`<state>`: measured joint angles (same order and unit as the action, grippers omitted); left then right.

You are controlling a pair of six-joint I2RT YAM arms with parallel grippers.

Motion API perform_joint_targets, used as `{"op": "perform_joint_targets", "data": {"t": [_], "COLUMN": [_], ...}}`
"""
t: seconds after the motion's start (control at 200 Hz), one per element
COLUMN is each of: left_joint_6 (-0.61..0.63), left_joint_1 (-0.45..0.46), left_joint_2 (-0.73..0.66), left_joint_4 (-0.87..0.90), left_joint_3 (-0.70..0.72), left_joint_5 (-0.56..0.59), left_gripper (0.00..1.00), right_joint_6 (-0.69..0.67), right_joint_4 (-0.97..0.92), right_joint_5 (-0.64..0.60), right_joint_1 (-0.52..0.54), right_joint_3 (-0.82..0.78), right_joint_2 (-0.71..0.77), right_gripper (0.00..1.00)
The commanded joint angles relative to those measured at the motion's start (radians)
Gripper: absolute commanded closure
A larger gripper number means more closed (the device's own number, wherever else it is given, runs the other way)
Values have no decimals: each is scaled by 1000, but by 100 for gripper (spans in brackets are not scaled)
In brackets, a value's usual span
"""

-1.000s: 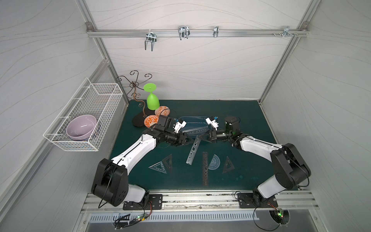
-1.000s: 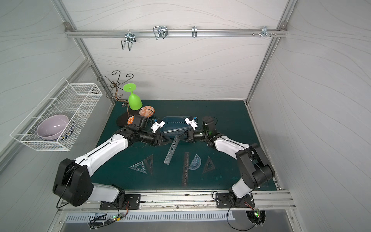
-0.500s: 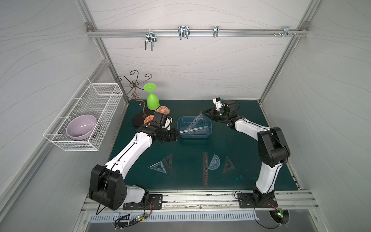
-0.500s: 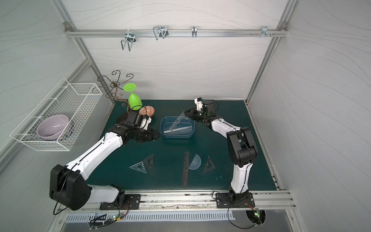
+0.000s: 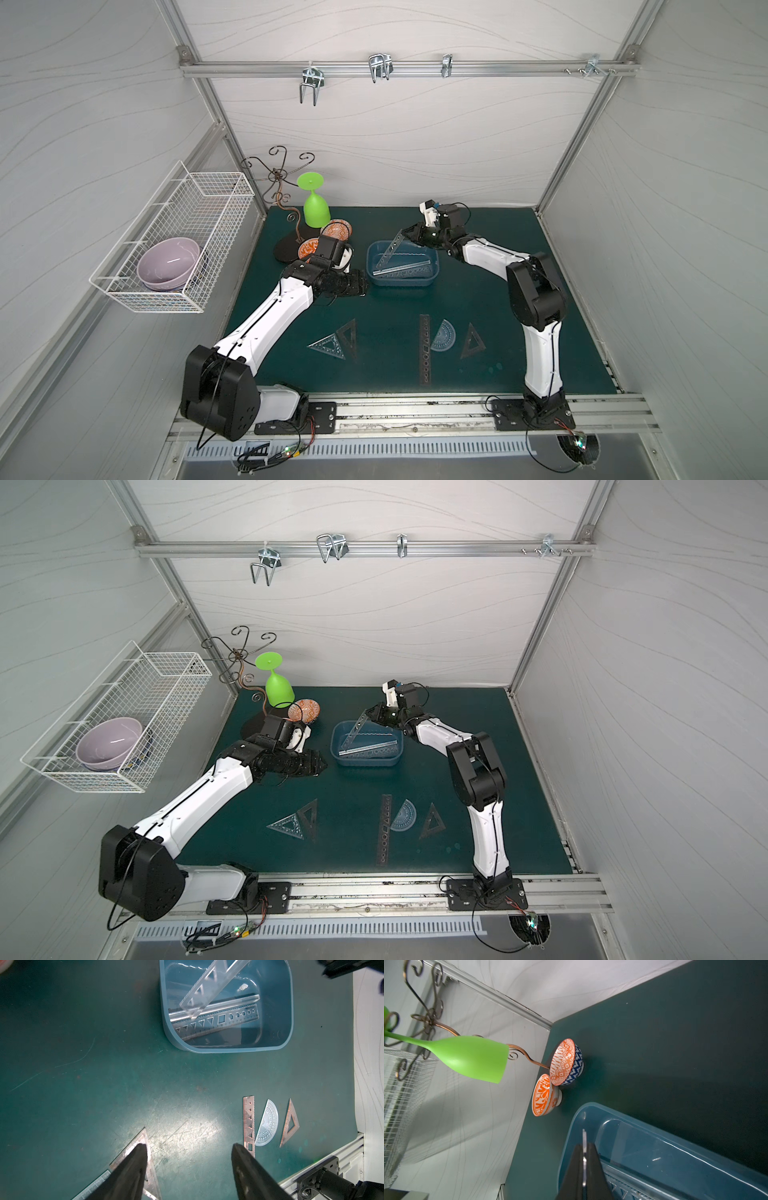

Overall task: Put the scattered rulers into the storage box
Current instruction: Place the ruler in the storage box.

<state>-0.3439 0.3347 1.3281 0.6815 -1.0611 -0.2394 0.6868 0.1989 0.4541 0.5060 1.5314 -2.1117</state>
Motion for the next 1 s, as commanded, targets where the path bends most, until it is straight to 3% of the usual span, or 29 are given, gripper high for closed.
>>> {"op": "perform_joint_targets", "data": {"t": [0.0,0.28,0.46,0.605,0.83,0.995], "left_joint_6": [14,13,17,14,-18,-100], "left_joint_1": [0,0,0,0,33,137], "left_joint_2": [-17,-12,-12,-6,-13,-50], "left_joint_4": [-17,-19,-16,-10,-5,-37], "left_joint_3": [-5,-2,-7,-12,0,66], "left_joint_5": [3,-3,11,6,21,44], "left_gripper": [31,31,31,31,31,32], "right_joint_6": [-24,-39,-63,-92,-183,-242], "right_joint_4": [-9,6,-7,-44,-193,-286], "right_joint_5": [-22,-21,0,5,-29,-51], "right_joint_1": [21,29,8,-19,-42,-14], "right_joint_3": [7,-26,-33,-31,-34,-233], "right_joint_2": [-25,-45,-41,-7,145,378], "right_gripper": [100,100,80,70,59,59]}}
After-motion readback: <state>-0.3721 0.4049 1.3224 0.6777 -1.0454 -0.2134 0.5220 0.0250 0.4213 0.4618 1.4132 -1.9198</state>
